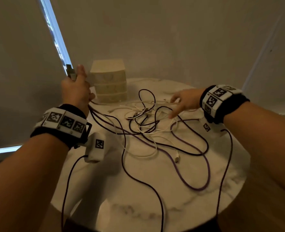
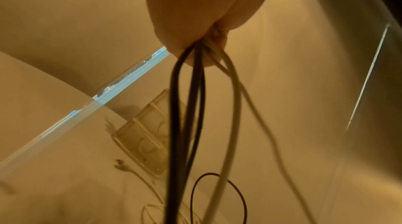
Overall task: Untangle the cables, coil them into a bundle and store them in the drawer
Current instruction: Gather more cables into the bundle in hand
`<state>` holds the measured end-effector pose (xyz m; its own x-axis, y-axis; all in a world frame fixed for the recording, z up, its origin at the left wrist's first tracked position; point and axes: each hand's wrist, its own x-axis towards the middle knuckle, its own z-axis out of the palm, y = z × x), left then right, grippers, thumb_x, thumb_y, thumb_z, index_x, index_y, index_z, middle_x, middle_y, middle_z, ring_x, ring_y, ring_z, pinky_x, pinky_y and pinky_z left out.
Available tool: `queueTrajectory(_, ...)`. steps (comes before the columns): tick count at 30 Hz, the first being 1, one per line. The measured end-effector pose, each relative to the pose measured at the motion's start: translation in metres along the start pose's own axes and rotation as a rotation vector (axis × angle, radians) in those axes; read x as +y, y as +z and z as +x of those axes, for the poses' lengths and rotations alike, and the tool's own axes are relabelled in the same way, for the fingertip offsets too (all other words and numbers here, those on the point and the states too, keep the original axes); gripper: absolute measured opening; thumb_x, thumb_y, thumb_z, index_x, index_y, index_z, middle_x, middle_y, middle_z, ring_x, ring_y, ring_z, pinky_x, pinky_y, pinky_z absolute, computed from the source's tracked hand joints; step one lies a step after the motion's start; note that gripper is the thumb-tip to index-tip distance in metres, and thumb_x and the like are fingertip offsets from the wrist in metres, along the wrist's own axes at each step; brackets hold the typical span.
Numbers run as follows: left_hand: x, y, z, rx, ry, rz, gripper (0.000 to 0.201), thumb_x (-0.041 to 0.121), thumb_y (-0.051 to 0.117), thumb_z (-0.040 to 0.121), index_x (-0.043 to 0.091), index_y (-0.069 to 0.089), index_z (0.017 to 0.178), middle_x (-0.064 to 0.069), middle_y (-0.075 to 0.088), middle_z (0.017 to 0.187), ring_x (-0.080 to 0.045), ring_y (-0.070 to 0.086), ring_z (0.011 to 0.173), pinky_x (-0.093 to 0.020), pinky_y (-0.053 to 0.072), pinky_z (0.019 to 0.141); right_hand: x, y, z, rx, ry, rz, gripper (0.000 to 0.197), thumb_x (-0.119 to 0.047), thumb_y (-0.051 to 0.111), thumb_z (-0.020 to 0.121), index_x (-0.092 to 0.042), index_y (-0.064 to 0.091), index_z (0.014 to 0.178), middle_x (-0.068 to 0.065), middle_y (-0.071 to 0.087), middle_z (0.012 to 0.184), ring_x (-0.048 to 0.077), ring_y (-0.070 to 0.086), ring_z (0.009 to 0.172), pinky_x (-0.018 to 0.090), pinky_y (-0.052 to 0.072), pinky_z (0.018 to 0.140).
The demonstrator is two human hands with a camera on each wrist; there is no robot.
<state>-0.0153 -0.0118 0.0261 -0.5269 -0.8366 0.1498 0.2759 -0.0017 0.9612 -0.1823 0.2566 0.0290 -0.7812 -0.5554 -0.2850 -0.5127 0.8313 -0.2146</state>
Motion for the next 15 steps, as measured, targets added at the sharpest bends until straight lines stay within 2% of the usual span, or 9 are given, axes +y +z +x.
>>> queueTrajectory(1, 0.001, 0.004, -0.002, -0.022, -0.006, -0.013, 0.029, 0.045, 0.058, 0.101, 0.021, 0.051, 0.085, 0.011, 0.037, 0.053, -0.004, 0.033, 0.042, -0.021, 0.031, 0.041, -0.005, 0.004, -0.002, -0.009, -0.063, 0.021, 0.101, -0.065, 0.082, 0.062, -0.025, 0.041, 0.146, 0.002, 0.047, 0.146, 0.022, 0.047, 0.130, 0.041, 0.040, 0.108)
queueTrajectory(3, 0.002, 0.014, -0.009, -0.109, -0.011, -0.048, 0.030, 0.043, 0.059, 0.101, 0.024, 0.047, 0.081, 0.014, 0.036, 0.049, -0.004, 0.031, 0.041, -0.021, 0.028, 0.040, -0.021, 0.006, -0.009, 0.089, -0.232, 0.126, 0.119, -0.072, 0.077, 0.060, -0.027, 0.023, 0.155, 0.000, 0.029, 0.159, 0.021, 0.032, 0.144, 0.043, 0.030, 0.117)
queueTrajectory(5, 0.006, 0.027, -0.019, -0.217, -0.008, -0.085, 0.030, 0.041, 0.058, 0.102, 0.024, 0.046, 0.080, 0.013, 0.035, 0.051, -0.005, 0.030, 0.043, -0.022, 0.028, 0.042, -0.047, 0.007, -0.021, 0.179, -0.387, 0.235, 0.117, -0.074, 0.073, 0.064, -0.029, 0.018, 0.157, -0.003, 0.020, 0.163, 0.017, 0.024, 0.148, 0.043, 0.025, 0.119)
queueTrajectory(7, 0.013, 0.043, -0.030, -0.301, -0.013, -0.150, 0.031, 0.039, 0.056, 0.103, 0.022, 0.045, 0.081, 0.011, 0.034, 0.053, -0.006, 0.030, 0.045, -0.023, 0.030, 0.044, -0.079, 0.011, -0.030, 0.114, -0.512, 0.370, 0.106, -0.066, 0.073, 0.072, -0.027, 0.022, 0.156, -0.005, 0.024, 0.162, 0.012, 0.028, 0.144, 0.034, 0.026, 0.116)
queueTrajectory(8, 0.018, 0.050, -0.036, -0.325, -0.017, -0.195, 0.032, 0.038, 0.056, 0.104, 0.021, 0.044, 0.080, 0.009, 0.034, 0.054, -0.007, 0.030, 0.045, -0.023, 0.030, 0.045, -0.095, 0.016, -0.032, 0.038, -0.564, 0.416, 0.095, -0.059, 0.075, 0.076, -0.025, 0.030, 0.153, -0.005, 0.032, 0.159, 0.010, 0.036, 0.139, 0.030, 0.028, 0.113)
queueTrajectory(9, 0.022, 0.055, -0.040, -0.334, -0.023, -0.244, 0.032, 0.037, 0.056, 0.104, 0.021, 0.043, 0.079, 0.007, 0.033, 0.056, -0.008, 0.029, 0.046, -0.024, 0.030, 0.046, -0.109, 0.025, -0.030, -0.032, -0.613, 0.431, 0.079, -0.050, 0.076, 0.080, -0.021, 0.043, 0.146, -0.003, 0.046, 0.151, 0.009, 0.047, 0.130, 0.028, 0.034, 0.110)
queueTrajectory(11, 0.031, 0.059, -0.044, -0.325, -0.026, -0.333, 0.031, 0.034, 0.055, 0.105, 0.021, 0.042, 0.080, 0.005, 0.032, 0.060, -0.008, 0.028, 0.047, -0.024, 0.031, 0.047, -0.127, 0.043, -0.020, -0.093, -0.679, 0.434, 0.040, -0.030, 0.075, 0.086, -0.014, 0.066, 0.121, 0.000, 0.070, 0.114, 0.007, 0.065, 0.100, 0.025, 0.050, 0.094)
queueTrajectory(13, 0.037, 0.053, -0.042, -0.295, 0.018, -0.356, 0.028, 0.035, 0.054, 0.105, 0.021, 0.042, 0.084, 0.006, 0.034, 0.060, -0.007, 0.028, 0.048, -0.023, 0.029, 0.046, -0.127, 0.060, -0.008, -0.115, -0.645, 0.424, 0.014, -0.016, 0.069, 0.089, -0.013, 0.071, 0.102, 0.001, 0.074, 0.089, 0.003, 0.068, 0.075, 0.019, 0.053, 0.078)
queueTrajectory(15, 0.044, 0.040, -0.034, -0.201, 0.088, -0.301, 0.027, 0.037, 0.056, 0.104, 0.021, 0.043, 0.086, 0.008, 0.037, 0.057, -0.007, 0.031, 0.047, -0.023, 0.028, 0.044, -0.113, 0.072, 0.001, -0.122, -0.572, 0.280, 0.010, -0.016, 0.066, 0.090, -0.012, 0.072, 0.097, 0.004, 0.074, 0.080, 0.009, 0.068, 0.067, 0.027, 0.057, 0.080)
